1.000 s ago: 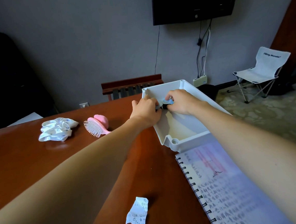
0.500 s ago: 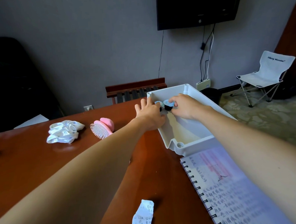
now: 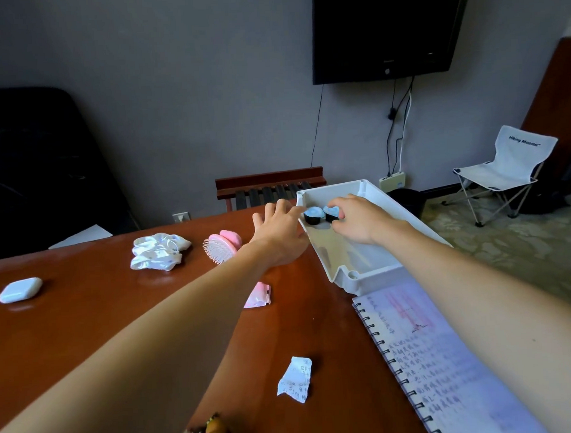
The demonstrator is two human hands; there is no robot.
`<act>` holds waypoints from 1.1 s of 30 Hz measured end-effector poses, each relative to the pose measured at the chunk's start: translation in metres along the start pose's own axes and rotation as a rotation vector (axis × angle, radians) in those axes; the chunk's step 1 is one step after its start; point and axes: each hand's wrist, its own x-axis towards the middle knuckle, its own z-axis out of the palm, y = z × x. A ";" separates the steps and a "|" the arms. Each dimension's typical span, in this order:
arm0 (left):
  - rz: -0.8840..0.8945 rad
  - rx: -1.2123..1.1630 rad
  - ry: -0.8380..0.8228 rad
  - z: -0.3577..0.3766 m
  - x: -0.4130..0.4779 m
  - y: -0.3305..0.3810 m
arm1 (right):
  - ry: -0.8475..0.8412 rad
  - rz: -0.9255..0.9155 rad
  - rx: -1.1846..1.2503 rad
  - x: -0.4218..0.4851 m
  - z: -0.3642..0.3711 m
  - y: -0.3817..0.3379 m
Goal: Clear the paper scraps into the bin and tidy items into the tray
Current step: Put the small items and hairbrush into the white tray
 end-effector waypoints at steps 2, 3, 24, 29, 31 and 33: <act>0.006 0.006 0.007 -0.011 -0.019 -0.004 | 0.008 -0.026 -0.005 -0.014 -0.004 -0.015; 0.007 0.012 0.010 -0.013 -0.025 -0.005 | 0.014 -0.037 -0.007 -0.018 -0.005 -0.020; -0.145 -0.010 0.009 -0.060 -0.179 -0.098 | 0.007 -0.235 0.051 -0.106 0.036 -0.154; -0.147 -0.065 -0.021 -0.058 -0.200 -0.100 | -0.115 -0.225 0.072 -0.122 0.053 -0.159; -0.155 -0.081 -0.033 -0.058 -0.206 -0.101 | -0.144 -0.228 0.076 -0.126 0.059 -0.160; -0.170 -0.097 -0.053 -0.057 -0.212 -0.102 | -0.175 -0.207 0.077 -0.130 0.064 -0.160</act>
